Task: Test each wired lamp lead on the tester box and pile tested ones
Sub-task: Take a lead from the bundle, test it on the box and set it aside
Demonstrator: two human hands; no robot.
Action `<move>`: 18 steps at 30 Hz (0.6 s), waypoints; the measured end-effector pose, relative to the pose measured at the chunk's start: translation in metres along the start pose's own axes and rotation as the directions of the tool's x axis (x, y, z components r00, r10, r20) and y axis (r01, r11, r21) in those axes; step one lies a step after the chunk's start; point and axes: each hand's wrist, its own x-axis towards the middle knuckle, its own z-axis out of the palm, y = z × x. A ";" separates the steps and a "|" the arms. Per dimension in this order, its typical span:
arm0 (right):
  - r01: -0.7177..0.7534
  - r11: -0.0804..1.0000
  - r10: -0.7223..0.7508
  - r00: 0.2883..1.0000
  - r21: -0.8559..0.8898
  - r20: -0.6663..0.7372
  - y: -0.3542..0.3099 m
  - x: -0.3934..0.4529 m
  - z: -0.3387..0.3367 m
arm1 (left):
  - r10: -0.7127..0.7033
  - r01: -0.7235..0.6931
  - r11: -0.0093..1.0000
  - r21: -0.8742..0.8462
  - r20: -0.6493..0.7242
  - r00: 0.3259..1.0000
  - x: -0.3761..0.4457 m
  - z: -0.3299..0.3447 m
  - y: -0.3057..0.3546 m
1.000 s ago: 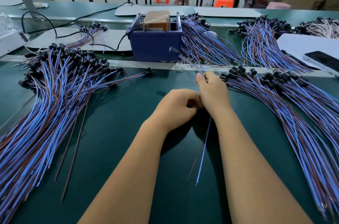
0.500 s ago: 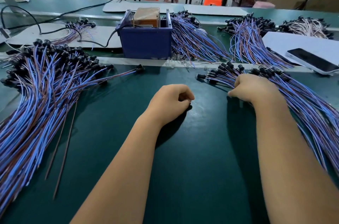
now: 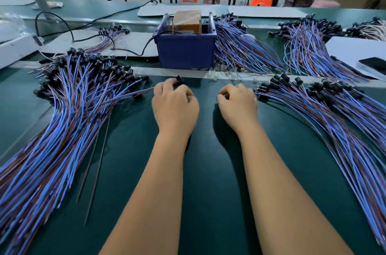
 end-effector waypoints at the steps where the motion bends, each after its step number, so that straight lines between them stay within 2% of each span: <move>1: 0.009 0.999 -0.009 1.000 0.032 0.002 0.002 0.000 -0.001 | -0.063 0.063 0.996 0.063 -0.006 0.998 0.004 -0.004 -0.006; 4: 0.047 0.998 -0.048 0.999 0.035 0.008 0.002 -0.004 -0.001 | -0.228 0.215 0.970 0.117 0.114 0.967 0.013 -0.015 -0.021; 6: 0.062 0.998 -0.062 0.998 0.001 0.012 0.001 -0.006 0.000 | -0.256 0.241 0.965 0.103 0.161 0.953 0.013 -0.017 -0.024; 11: 0.070 0.997 -0.070 0.997 -0.009 0.015 0.001 -0.008 0.000 | -0.201 0.189 0.971 0.146 0.073 0.977 0.011 -0.017 -0.023; 15: 0.066 0.998 -0.066 0.998 -0.001 0.024 0.001 -0.007 -0.001 | -0.206 0.203 0.977 -0.070 -0.042 0.978 0.012 -0.019 -0.026; 18: 0.061 0.998 -0.061 0.998 0.003 0.019 0.000 -0.007 -0.001 | -0.179 0.172 0.979 -0.108 -0.063 0.982 0.015 -0.017 -0.029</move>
